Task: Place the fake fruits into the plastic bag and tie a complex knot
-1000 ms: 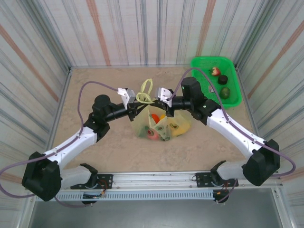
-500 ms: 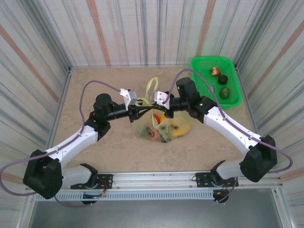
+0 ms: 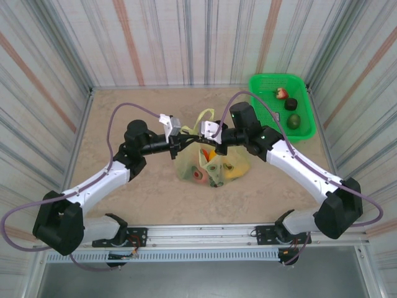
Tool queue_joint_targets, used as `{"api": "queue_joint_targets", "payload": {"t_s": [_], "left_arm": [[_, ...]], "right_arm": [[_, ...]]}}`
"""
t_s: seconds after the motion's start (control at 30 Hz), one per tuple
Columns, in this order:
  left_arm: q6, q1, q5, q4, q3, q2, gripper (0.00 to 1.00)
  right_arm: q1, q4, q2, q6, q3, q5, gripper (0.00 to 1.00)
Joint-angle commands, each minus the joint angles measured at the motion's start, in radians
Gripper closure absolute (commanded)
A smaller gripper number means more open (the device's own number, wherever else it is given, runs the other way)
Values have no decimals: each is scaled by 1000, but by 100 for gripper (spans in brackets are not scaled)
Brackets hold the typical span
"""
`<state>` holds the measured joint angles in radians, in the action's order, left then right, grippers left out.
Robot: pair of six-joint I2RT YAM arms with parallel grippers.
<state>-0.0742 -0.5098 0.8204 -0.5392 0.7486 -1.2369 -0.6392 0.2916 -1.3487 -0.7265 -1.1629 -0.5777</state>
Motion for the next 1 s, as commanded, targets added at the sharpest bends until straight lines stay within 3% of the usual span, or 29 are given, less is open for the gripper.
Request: {"api": "queue_joint_targets", "payload": {"t_s": [0.0, 0.13, 0.23, 0.33, 0.5, 0.57, 0.7, 0.83, 0.97], "left_arm": [[-4, 9, -4, -33, 28, 14, 100], [-20, 9, -18, -43, 31, 21, 100], [-39, 8, -21, -62, 32, 21, 100], [-24, -6, -27, -51, 39, 19, 99], [-23, -21, -30, -34, 46, 12, 86], [-19, -22, -38, -23, 46, 16, 75], [-3, -22, -56, 4, 51, 22, 61], [-3, -22, -56, 15, 67, 12, 53], [2, -25, -39, 23, 93, -6, 52]], "right_arm": [[10, -5, 57, 7, 22, 35, 100], [10, -62, 103, 37, 69, 103, 87], [10, -79, 111, 47, 88, 135, 83], [9, -55, 103, 40, 77, 133, 100], [10, -44, 107, 37, 67, 121, 100], [10, -30, 116, 29, 63, 121, 100], [21, -5, 138, 23, 63, 112, 100], [31, 7, 165, 19, 75, 116, 100], [44, 12, 182, 21, 88, 115, 100]]}}
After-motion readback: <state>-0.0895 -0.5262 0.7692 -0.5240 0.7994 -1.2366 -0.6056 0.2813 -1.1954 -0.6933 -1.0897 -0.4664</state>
